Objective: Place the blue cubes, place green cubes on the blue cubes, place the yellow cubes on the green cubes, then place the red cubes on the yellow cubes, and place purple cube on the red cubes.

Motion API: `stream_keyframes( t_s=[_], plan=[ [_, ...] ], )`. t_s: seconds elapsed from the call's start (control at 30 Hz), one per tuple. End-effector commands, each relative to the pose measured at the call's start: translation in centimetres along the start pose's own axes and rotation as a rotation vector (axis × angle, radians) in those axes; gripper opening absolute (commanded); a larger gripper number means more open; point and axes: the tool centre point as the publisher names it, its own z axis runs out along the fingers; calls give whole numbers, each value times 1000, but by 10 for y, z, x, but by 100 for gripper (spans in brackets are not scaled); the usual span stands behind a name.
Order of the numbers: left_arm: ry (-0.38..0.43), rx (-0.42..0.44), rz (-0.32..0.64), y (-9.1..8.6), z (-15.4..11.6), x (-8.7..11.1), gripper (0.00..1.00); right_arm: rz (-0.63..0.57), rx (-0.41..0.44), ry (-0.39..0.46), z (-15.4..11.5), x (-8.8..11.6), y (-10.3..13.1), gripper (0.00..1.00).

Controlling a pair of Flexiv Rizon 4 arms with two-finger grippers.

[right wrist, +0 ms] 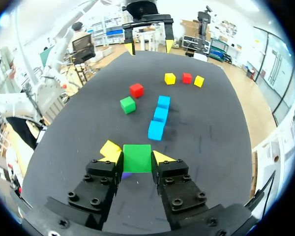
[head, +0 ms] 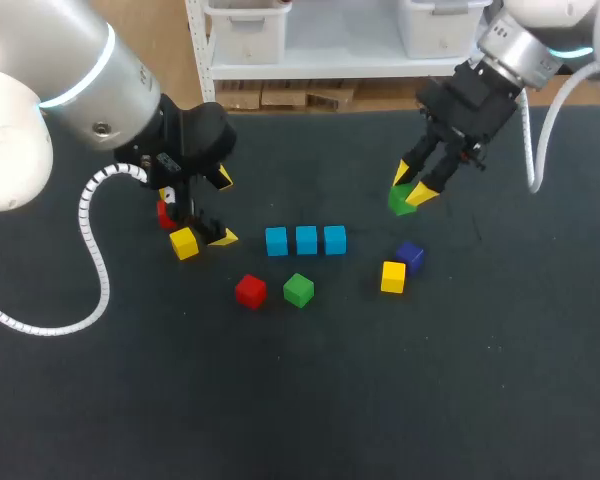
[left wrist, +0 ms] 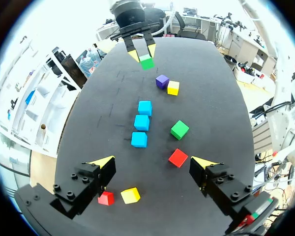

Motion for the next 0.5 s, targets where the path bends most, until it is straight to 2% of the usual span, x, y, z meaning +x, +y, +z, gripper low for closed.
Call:
stream_keyframes(
  t_s=[0.03, 0.27, 0.5],
  plan=[
    [0, -2, -1, 0, 1, 0, 100, 28, 640, 54, 21, -15, 7, 0],
    [0, -2, -1, 0, 1, 0, 100, 97, 722, 69, 47, -26, 0, 0],
    [0, -2, -1, 0, 1, 0, 100, 119, 789, 113, 50, -25, -5, 0]
  ],
)
